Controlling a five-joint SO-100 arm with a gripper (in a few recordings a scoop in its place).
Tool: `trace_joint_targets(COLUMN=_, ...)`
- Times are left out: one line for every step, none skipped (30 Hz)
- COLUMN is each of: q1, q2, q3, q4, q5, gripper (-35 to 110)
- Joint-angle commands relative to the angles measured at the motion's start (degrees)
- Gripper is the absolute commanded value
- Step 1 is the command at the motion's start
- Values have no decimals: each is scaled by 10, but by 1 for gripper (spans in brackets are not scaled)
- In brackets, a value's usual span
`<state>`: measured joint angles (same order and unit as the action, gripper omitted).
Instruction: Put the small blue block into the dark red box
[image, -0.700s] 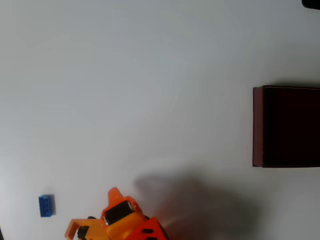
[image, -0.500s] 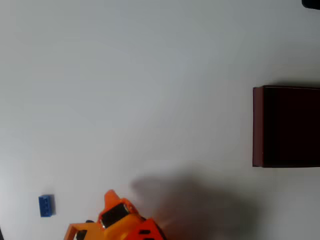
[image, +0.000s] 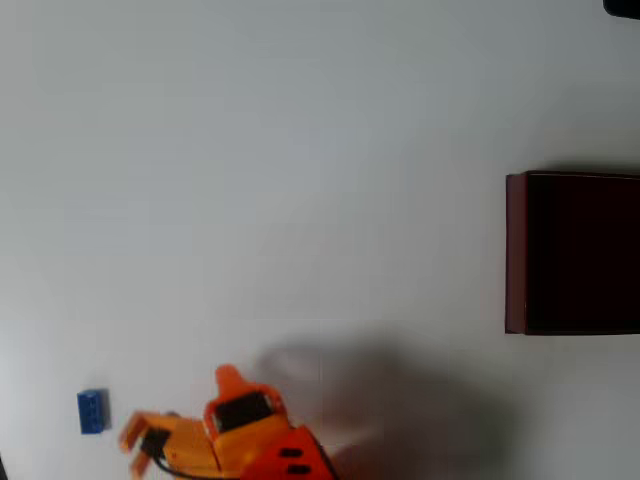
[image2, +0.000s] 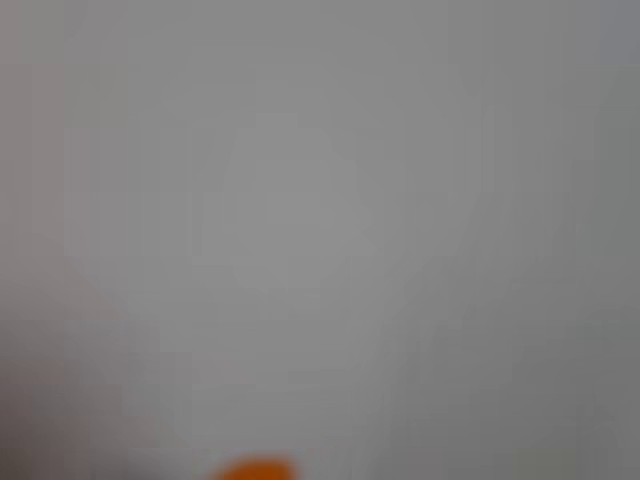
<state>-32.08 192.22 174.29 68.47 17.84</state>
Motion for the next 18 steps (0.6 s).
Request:
trace_joint_targets(q1=1, q2=6, q3=-22, q4=-19, q5=104, gripper=0)
trace_joint_targets(q1=5, q2=5, q3=-44, q4=6, q5=152, gripper=0)
trace_joint_targets(q1=16, q2=4, q3=-68, q4=35, q5=200, gripper=1)
trace_joint_targets(q1=29, q2=4, q3=-95, q4=68, q5=243, gripper=2)
trace_joint_targets(q1=47, q2=3, q3=-122, q4=99, q5=277, gripper=4)
trace_joint_targets(q1=64, q2=-1, q3=-152, q4=134, q5=316, gripper=5)
trace_joint_targets(q1=77, q2=-11, q3=-178, q4=155, q5=345, gripper=7)
trace_joint_targets(q1=83, q2=-33, q3=-200, q4=168, q5=377, gripper=9)
trace_joint_targets(q1=91, q2=-62, q3=-221, q4=182, q5=417, gripper=11)
trace_joint_targets(q1=84, q2=-91, q3=-243, q4=182, q5=445, gripper=12)
trace_joint_targets(q1=80, q2=-123, q3=-263, q4=179, q5=476, gripper=13)
trace_joint_targets(q1=73, q2=-156, q3=-278, q4=185, q5=519, gripper=14)
trace_joint_targets(q1=61, q2=-186, q3=-288, q4=188, q5=559, gripper=16)
trace_joint_targets(q1=47, q2=-211, q3=-294, q4=191, q5=607, gripper=17)
trace_joint_targets(q1=28, q2=-230, q3=-295, q4=195, q5=665, gripper=17)
trace_joint_targets(q1=7, q2=-245, q3=-295, q4=193, q5=715, gripper=19)
trace_joint_targets(q1=-14, q2=-263, q3=-294, q4=190, q5=765, gripper=19)
trace_joint_targets(q1=-38, q2=-284, q3=-296, q4=190, q5=817, gripper=20)
